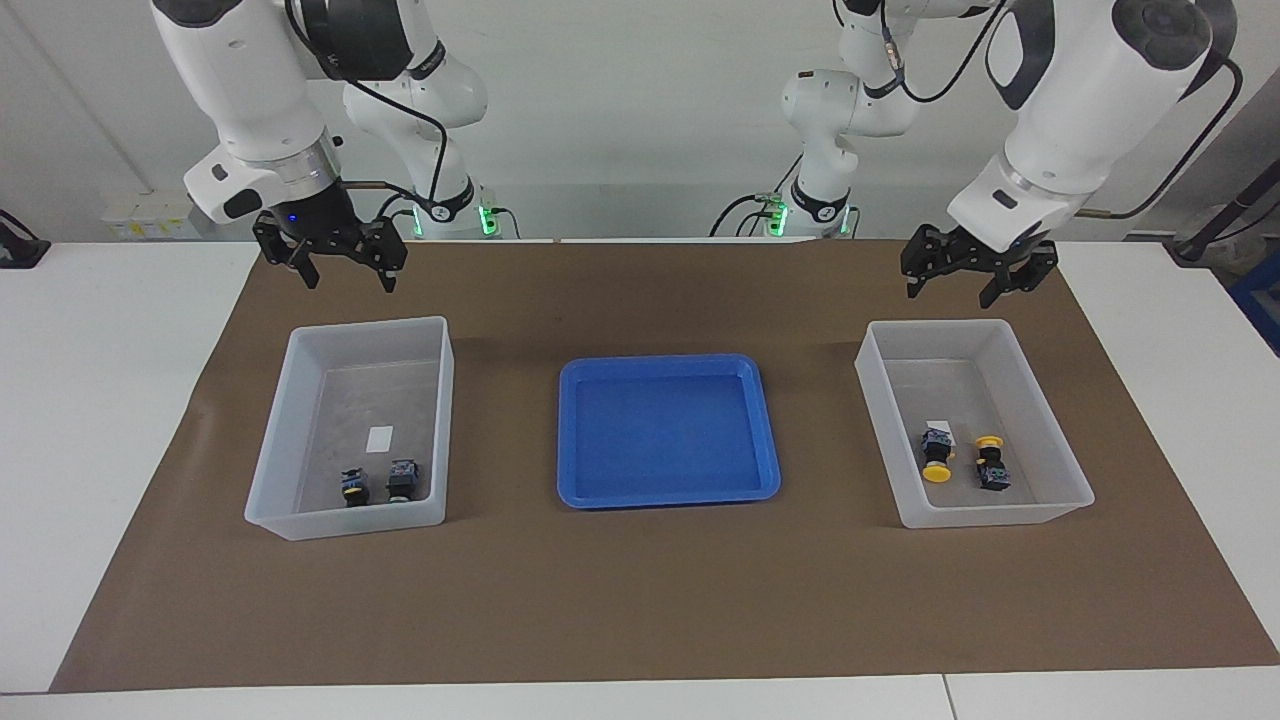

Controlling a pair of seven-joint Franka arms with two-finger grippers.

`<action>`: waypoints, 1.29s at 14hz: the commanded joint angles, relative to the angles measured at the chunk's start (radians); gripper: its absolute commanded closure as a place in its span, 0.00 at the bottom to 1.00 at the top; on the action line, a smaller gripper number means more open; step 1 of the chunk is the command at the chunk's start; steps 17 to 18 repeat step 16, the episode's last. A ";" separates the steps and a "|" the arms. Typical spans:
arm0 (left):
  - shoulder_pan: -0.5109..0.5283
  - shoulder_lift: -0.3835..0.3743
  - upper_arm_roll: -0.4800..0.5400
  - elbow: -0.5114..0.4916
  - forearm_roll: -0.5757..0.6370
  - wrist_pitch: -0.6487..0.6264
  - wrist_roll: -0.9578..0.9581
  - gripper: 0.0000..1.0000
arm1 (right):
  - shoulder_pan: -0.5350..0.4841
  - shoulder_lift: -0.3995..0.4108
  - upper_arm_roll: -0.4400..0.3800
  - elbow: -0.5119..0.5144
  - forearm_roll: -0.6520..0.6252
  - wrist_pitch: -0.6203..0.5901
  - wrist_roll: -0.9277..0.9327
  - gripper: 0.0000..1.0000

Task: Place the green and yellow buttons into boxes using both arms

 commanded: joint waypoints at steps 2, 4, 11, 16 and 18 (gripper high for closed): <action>0.006 -0.125 0.005 -0.186 0.066 0.022 0.062 0.08 | -0.017 -0.004 -0.004 -0.008 0.034 0.011 -0.042 0.00; 0.003 -0.150 0.005 -0.237 0.074 0.066 0.063 0.00 | -0.046 -0.004 0.008 -0.010 0.046 0.011 -0.061 0.00; -0.006 -0.152 0.004 -0.244 0.068 0.131 0.027 0.00 | -0.131 -0.006 0.117 -0.002 0.039 0.002 -0.059 0.00; -0.014 -0.155 0.002 -0.251 0.065 0.117 -0.053 0.00 | -0.132 -0.006 0.119 -0.004 0.034 0.001 -0.052 0.00; -0.014 -0.155 0.002 -0.251 0.065 0.117 -0.053 0.00 | -0.132 -0.006 0.119 -0.004 0.034 0.001 -0.052 0.00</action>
